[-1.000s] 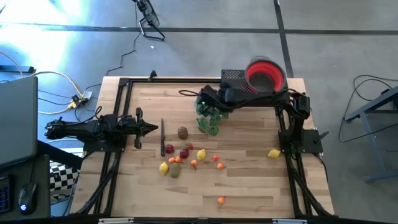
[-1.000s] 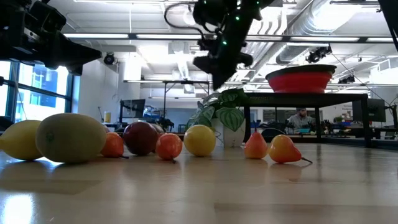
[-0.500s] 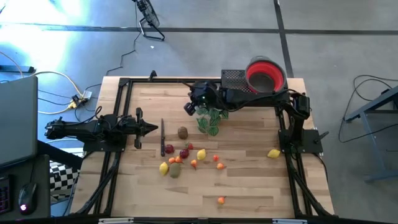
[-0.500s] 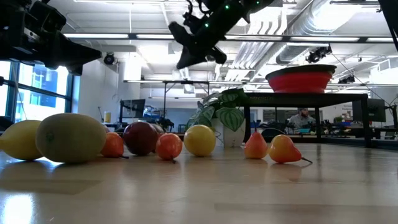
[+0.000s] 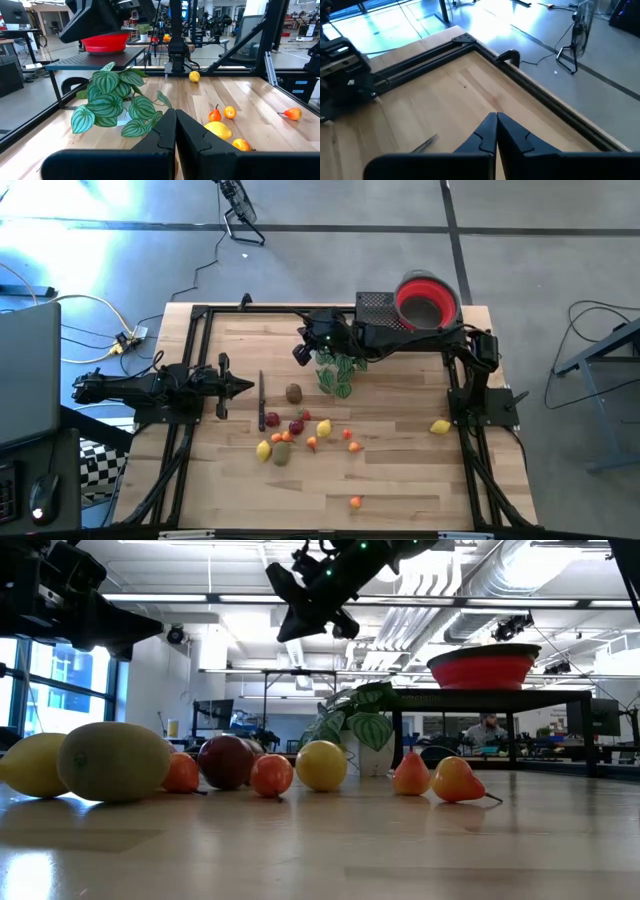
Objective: Pick & Place Fruit
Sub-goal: Put the orange pear into the red colander
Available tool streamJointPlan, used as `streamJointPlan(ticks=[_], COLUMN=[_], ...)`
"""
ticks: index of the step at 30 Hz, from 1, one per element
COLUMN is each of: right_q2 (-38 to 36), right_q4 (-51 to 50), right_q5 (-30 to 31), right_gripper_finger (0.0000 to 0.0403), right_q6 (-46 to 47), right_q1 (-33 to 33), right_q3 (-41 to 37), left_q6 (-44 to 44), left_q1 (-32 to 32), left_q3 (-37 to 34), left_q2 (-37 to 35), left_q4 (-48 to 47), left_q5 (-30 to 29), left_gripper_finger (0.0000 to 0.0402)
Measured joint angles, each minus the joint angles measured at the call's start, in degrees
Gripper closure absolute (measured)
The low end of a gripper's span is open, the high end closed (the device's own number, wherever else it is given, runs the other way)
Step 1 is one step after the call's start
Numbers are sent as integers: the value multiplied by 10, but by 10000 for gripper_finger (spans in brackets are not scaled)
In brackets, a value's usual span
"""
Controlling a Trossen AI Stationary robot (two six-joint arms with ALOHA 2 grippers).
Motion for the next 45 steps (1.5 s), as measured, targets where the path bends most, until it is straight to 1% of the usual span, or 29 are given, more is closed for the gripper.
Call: streamJointPlan(ticks=[4,6,14,20,28,35,42,45], right_q2=[0,0,0,0,0,0,0,0], right_q4=[-16,-28,-101,-166,-179,-179,-183,-210], right_q5=[-63,-78,-47,-46,-46,-46,-47,-50], right_gripper_finger=[400,400,400,400,400,400,400,400], right_q6=[49,51,68,110,104,46,45,46], right_q1=[7,17,67,97,130,153,164,167], right_q3=[0,0,0,0,0,0,0,0], left_q6=[0,0,0,0,0,0,0,0], left_q1=[0,0,0,0,0,0,0,0], left_q3=[0,0,0,0,0,0,0,0], left_q2=[0,0,0,0,0,0,0,0], left_q4=[0,0,0,0,0,0,0,0], left_q5=[0,0,0,0,0,0,0,0], left_gripper_finger=[402,402,402,402,402,402,402,402])
